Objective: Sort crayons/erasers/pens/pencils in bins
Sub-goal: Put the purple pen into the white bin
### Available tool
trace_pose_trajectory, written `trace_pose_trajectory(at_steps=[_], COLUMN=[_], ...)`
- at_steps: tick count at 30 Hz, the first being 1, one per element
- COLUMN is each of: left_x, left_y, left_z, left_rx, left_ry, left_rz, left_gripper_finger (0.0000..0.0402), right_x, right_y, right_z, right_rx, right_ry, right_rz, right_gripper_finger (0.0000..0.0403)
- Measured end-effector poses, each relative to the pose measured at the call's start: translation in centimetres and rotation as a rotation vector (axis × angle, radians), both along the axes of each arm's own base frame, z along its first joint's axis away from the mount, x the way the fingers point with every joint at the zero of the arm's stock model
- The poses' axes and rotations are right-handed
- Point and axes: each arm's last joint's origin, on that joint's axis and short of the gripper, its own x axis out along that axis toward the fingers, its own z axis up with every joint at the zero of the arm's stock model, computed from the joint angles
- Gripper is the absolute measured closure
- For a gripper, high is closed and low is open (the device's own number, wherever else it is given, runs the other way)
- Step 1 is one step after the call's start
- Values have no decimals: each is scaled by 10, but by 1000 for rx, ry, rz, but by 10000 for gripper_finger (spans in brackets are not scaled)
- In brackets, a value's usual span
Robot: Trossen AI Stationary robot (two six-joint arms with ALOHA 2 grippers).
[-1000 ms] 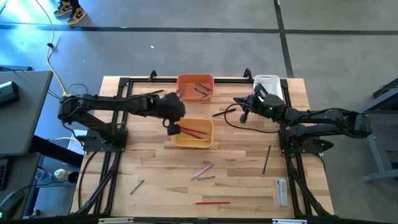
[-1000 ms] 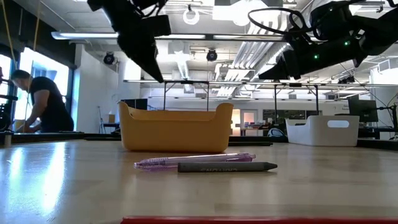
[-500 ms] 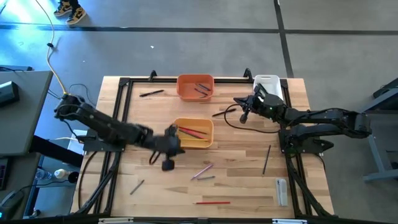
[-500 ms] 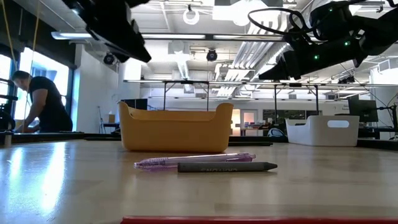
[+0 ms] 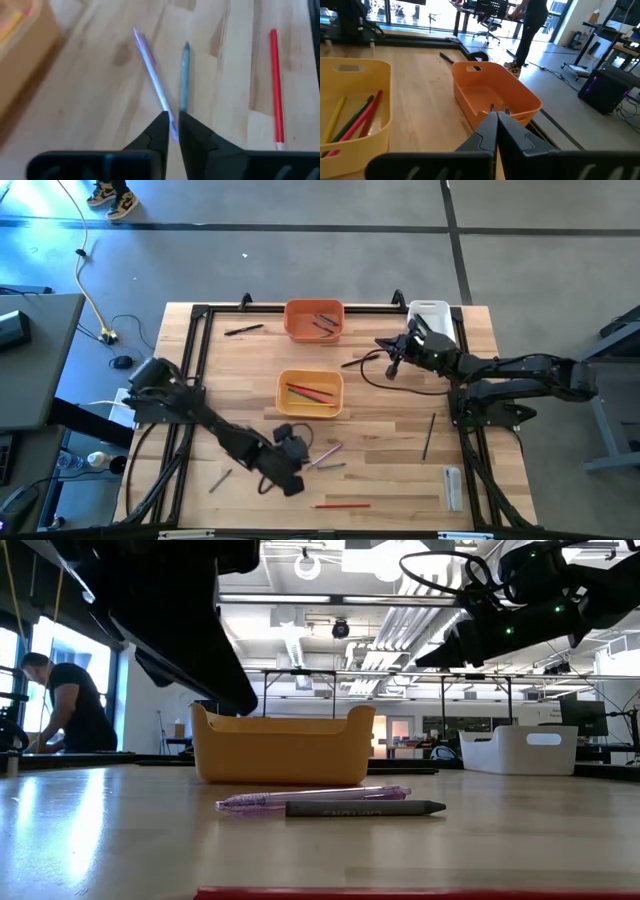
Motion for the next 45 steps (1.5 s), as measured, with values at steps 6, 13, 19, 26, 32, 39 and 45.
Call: trace_pose_trajectory(at_steps=[6, 13, 19, 26, 32, 39, 45], left_x=[20, 27, 28, 30, 31, 31, 29], left_y=[-17, -20, -12, -13, -14, -13, -8], left_z=[-4, -21, -32, -39, -52, -51, -40], left_rx=[9, -6, 3, 30, 63, 102, 147], left_ry=[98, 152, 191, 204, 249, 276, 296], left_rz=[34, 71, 132, 112, 58, -36, -112], left_gripper_finger=[308, 253, 245, 276, 311, 376, 390], right_x=[3, 4, 4, 5, 5, 5, 5], right_y=[7, 13, 15, 15, 15, 15, 16], right_z=[0, 2, 2, 3, 3, 4, 4], right_rx=[0, -6, -8, -17, -27, -33, -25], right_ry=[3, -7, -6, -9, -7, -9, -7], right_rz=[36, 68, 78, 79, 81, 82, 86], right_gripper_finger=[403, 403, 403, 403, 403, 403, 403])
